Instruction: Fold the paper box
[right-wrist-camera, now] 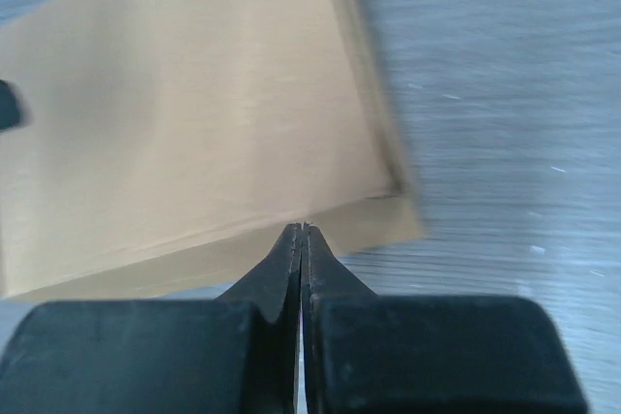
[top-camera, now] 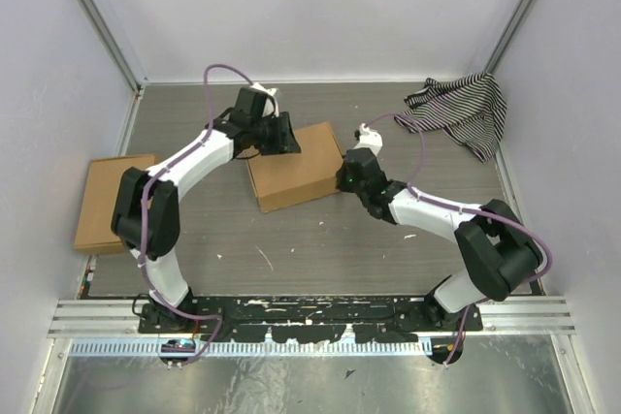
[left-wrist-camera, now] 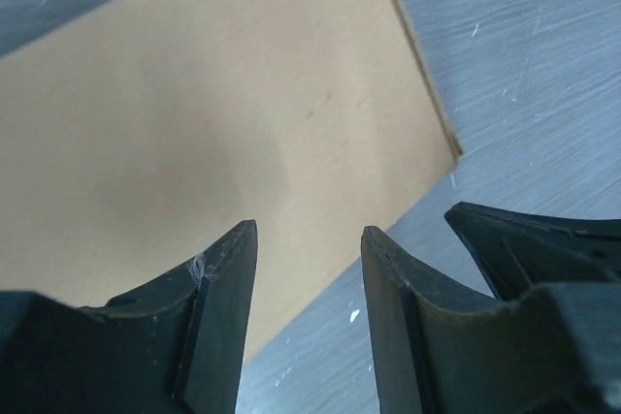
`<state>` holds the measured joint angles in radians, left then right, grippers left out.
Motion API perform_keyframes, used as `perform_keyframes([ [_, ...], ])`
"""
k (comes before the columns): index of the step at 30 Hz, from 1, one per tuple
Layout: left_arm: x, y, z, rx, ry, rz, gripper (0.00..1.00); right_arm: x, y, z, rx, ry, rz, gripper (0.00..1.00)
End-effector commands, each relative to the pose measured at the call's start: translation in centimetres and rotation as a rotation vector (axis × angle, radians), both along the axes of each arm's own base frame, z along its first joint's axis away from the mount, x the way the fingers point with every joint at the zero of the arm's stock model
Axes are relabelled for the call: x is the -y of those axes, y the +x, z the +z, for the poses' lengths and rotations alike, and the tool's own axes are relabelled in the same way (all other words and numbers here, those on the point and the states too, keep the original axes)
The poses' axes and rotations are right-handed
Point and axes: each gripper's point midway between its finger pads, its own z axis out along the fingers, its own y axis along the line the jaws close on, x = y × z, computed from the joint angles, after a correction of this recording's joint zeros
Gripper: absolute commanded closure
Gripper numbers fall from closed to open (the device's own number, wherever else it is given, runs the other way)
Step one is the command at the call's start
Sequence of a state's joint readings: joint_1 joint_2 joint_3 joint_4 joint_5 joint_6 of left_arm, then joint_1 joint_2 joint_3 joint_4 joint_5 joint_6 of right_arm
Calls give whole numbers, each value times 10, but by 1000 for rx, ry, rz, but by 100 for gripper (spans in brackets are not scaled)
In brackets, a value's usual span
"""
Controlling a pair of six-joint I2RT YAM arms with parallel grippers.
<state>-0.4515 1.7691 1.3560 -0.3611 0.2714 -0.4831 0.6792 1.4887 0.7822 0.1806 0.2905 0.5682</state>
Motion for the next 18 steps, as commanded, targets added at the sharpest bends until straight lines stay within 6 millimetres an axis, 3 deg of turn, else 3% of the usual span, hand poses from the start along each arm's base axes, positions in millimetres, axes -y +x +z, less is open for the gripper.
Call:
perform_keyframes([
  [1,31,18,-4,-4,1,-31,46,22,-11,-31,-124,-59,-26,99],
  [9,53,30,-38,-84,59,-66,46,28,-13,-36,-138,-68,-41,99],
  [18,61,10,-54,-152,21,-142,48,16,-7,-52,-182,-89,-13,99],
])
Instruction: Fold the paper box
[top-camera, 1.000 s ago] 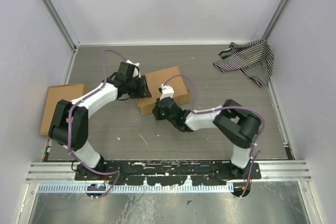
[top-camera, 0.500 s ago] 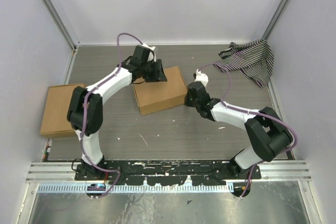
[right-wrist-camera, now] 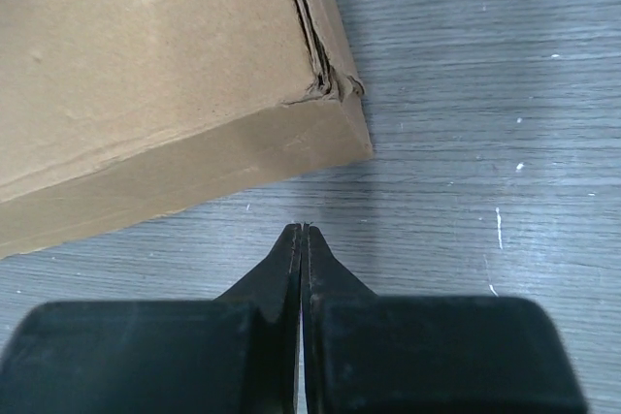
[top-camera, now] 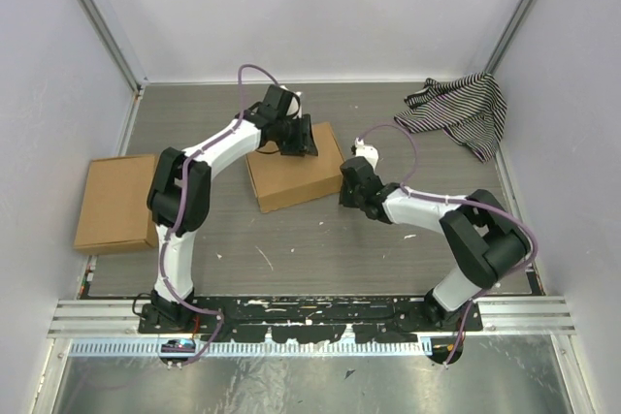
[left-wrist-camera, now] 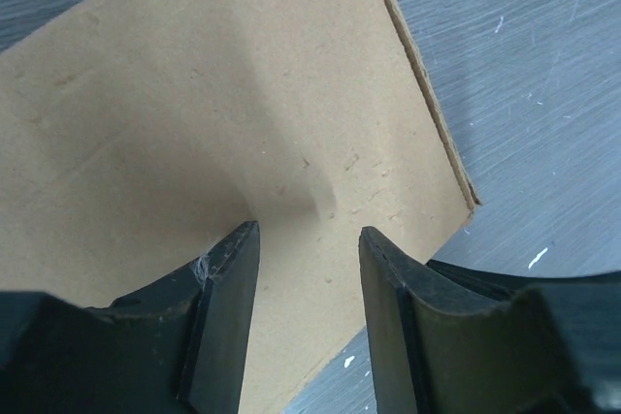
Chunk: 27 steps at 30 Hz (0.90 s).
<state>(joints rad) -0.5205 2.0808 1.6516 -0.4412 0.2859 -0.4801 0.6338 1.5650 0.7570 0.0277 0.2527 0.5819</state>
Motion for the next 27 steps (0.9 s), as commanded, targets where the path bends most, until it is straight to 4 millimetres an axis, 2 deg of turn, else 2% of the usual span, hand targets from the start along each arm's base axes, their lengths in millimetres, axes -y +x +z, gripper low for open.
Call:
perform_keyframes([
  [1,5,-22,-11,-74,-23,-70,48,-17,19,14,37,39,11,99],
  [7,14,-46,-24,-110,-40,-147,50,-27,29,16,55,54,25,99],
  [14,27,-68,-31,-151,-77,-229,51,-45,31,18,62,113,89,99],
  [27,39,-93,-3,-140,-185,-323,52,-52,25,19,83,161,129,99],
])
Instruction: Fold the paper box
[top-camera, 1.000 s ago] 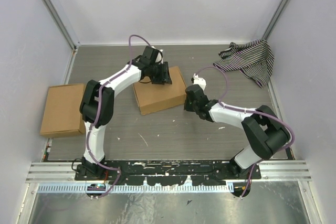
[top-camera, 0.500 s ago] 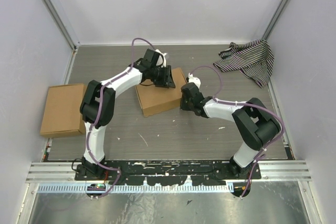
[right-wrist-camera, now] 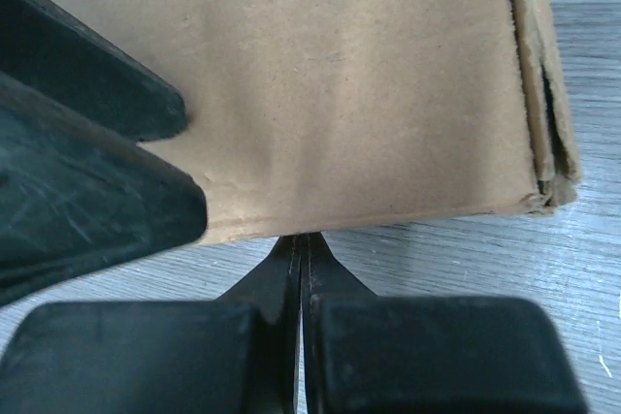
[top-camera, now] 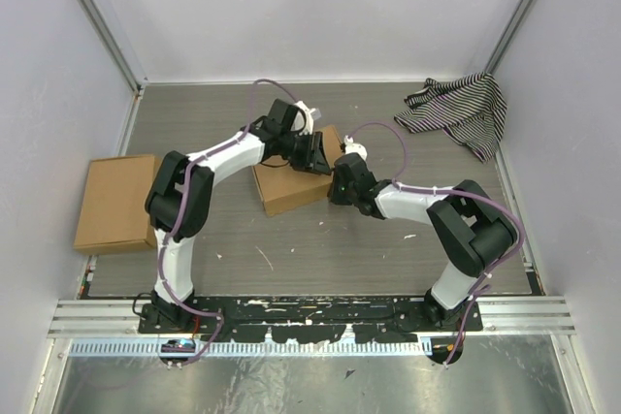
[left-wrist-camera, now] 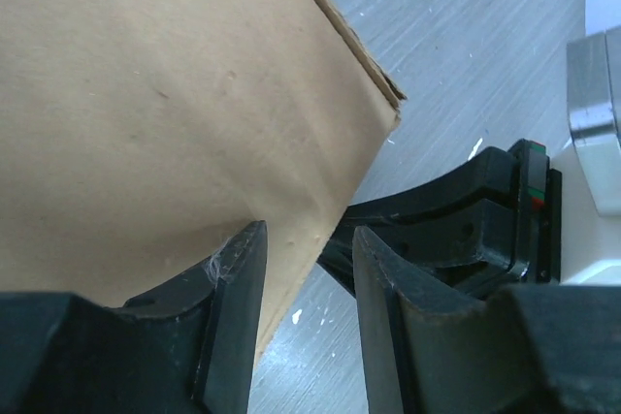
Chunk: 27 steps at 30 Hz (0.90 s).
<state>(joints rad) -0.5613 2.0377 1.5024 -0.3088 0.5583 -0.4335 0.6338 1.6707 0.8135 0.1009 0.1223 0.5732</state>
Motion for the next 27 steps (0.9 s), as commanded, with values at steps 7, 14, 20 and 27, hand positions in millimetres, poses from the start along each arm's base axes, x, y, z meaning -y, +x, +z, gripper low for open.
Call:
perform_keyframes([
  [7,-15,-28,17,10,50,2,46,-16,17,39,127,91,24,99],
  [14,-44,-21,86,171,54,129,41,1,14,73,202,83,-17,99],
  [20,-108,-33,78,229,201,346,37,38,25,102,260,16,-140,93],
  [27,-181,-47,32,164,306,584,31,72,57,116,244,19,-184,26],
])
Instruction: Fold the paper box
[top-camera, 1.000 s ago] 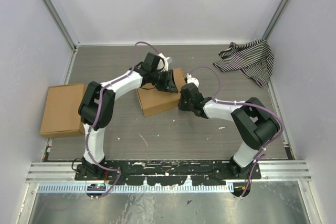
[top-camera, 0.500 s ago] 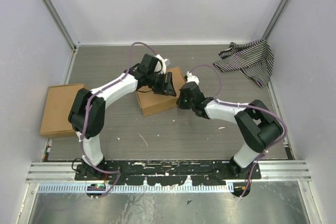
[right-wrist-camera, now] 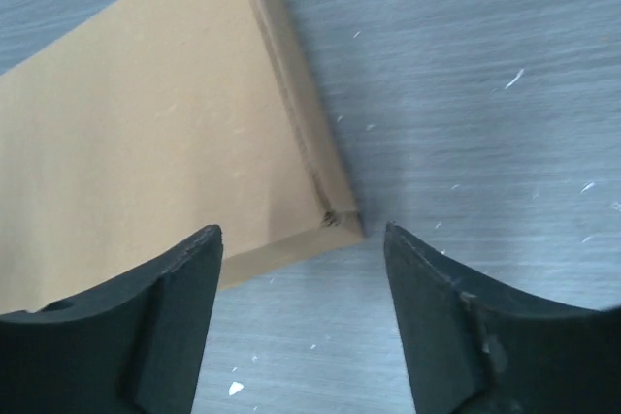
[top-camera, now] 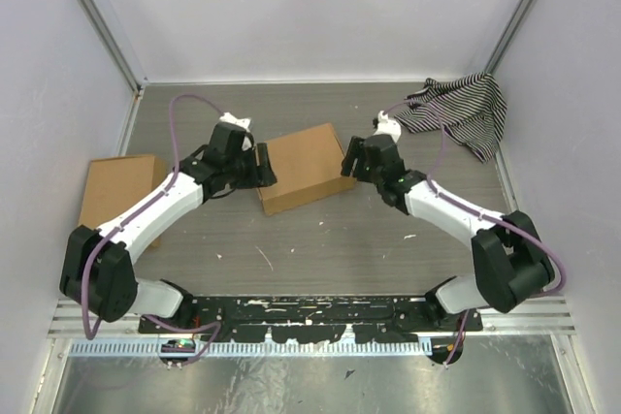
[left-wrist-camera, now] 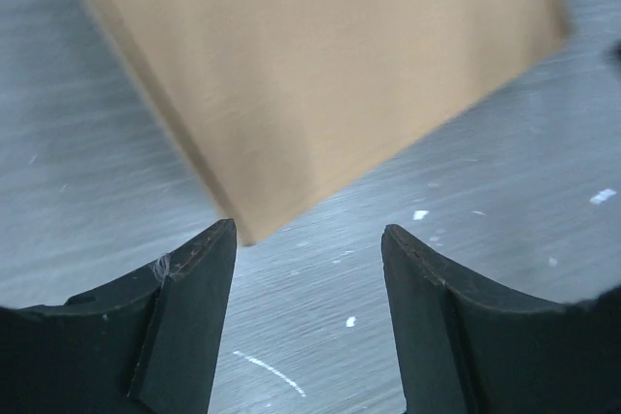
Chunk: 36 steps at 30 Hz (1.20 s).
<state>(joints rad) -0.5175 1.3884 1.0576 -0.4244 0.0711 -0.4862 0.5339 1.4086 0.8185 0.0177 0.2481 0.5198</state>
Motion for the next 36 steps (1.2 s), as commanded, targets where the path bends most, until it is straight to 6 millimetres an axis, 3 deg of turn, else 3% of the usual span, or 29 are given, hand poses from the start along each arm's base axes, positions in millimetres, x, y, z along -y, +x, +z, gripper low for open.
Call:
perform_keyframes([
  [1,-45,1,-35,-59,15,202,31,11,33,19,8,34,18,25],
  [5,-49,5,-50,-81,-44,236,31,-6,48,10,-27,66,138,30],
  [11,-37,14,-60,-118,-79,221,32,-27,58,-14,-75,79,238,38],
  [15,-29,20,-67,-133,-97,206,32,-34,53,-27,-108,113,266,44],
  [19,-20,28,-79,-180,-107,182,33,-44,36,-32,-131,181,317,53],
  [27,-9,36,-71,-184,-133,138,35,-36,-4,-33,-150,243,313,59],
  [36,-21,35,-61,-146,-83,153,33,-15,-14,-9,-90,180,263,53],
])
